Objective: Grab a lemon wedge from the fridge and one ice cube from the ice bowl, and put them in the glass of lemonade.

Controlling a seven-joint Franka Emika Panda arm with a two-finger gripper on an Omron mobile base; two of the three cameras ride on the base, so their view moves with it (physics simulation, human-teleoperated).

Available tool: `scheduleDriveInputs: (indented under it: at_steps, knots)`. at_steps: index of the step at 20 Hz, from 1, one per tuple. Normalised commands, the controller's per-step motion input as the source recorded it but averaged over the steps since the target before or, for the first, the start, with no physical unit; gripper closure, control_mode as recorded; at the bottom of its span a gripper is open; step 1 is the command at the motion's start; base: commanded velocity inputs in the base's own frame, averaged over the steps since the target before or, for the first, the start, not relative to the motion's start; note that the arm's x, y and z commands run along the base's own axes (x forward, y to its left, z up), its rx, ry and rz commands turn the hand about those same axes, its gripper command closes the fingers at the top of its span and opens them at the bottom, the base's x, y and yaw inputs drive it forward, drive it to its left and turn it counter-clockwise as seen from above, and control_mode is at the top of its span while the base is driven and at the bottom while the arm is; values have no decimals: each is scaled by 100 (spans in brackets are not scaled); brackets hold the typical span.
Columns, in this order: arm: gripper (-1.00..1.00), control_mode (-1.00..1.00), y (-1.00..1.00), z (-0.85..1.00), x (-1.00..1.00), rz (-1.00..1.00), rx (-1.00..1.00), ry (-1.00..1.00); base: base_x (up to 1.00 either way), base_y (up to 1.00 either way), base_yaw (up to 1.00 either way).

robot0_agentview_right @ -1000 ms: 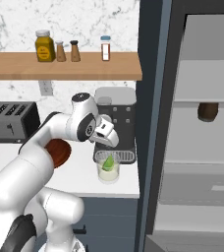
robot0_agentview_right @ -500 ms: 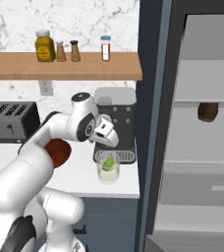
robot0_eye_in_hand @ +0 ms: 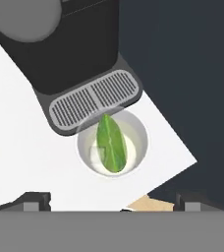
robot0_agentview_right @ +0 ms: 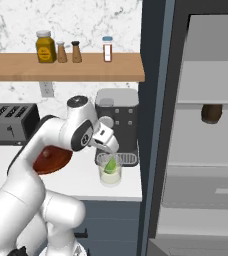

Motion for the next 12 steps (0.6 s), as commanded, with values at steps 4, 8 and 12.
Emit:
scheduleDriveInputs:
  at_steps: [4,8,12]
  knots:
    - [-100,-100,3,0,-79,6,0,-2,0,0,0]
    - [-100,-100,0,0,-86,4,0,0,0,0,0]
    - [-100,-100,2,16,-63,4,0,0,0,0,0]
